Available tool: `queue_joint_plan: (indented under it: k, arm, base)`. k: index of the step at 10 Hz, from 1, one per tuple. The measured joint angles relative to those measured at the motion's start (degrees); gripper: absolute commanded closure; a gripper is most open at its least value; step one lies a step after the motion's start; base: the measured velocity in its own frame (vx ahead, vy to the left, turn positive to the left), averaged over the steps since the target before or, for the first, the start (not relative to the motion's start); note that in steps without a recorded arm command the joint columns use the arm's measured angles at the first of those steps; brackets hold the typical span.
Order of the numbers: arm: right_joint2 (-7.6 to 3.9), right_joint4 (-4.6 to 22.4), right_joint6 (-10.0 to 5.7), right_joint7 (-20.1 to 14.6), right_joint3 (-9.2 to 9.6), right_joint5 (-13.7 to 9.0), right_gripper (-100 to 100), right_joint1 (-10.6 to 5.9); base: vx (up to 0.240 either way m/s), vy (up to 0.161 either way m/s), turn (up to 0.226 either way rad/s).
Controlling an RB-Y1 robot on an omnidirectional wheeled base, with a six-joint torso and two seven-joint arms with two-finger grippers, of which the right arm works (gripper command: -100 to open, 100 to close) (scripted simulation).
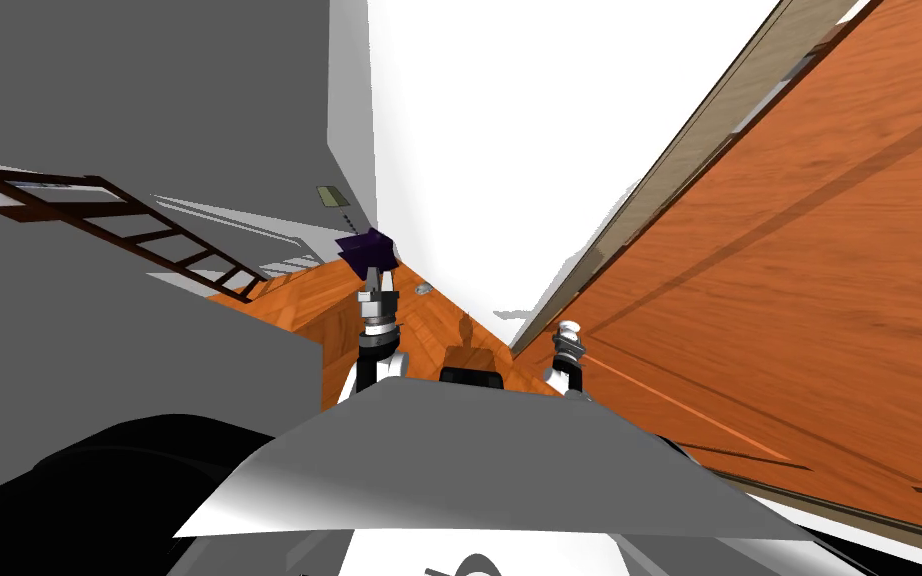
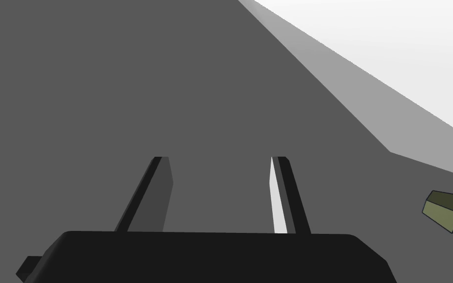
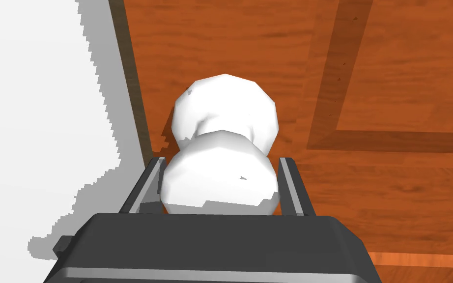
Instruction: Pull the door open
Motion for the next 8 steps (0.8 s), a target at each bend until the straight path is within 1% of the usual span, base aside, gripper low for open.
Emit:
queue_joint_plan:
  k: [2, 3, 5, 7, 8]
  arm:
    - [0.07, 0.05, 0.08, 0.04, 0.07, 0.05, 100, 0.05]
    - [0.08, 0.05, 0.09, 0.03, 0.07, 0.05, 100, 0.05]
    - [-0.18, -0.48, 0.27, -0.60, 0.78, 0.52, 100, -0.05]
    - [-0.17, -0.04, 0.09, -1.56, 1.87, 1.23, 100, -0.35]
    - [-0.38, 0.19, 0.13, -2.28, 2.60, 1.69, 100, -0.46]
  base:
    - [-0.003, 0.001, 0.000]
    - [-0.105, -0.019, 0.060]
    - [-0.190, -0.011, 0.069]
    - [-0.219, 0.016, 0.086]
    - [-0.258, -0.005, 0.080]
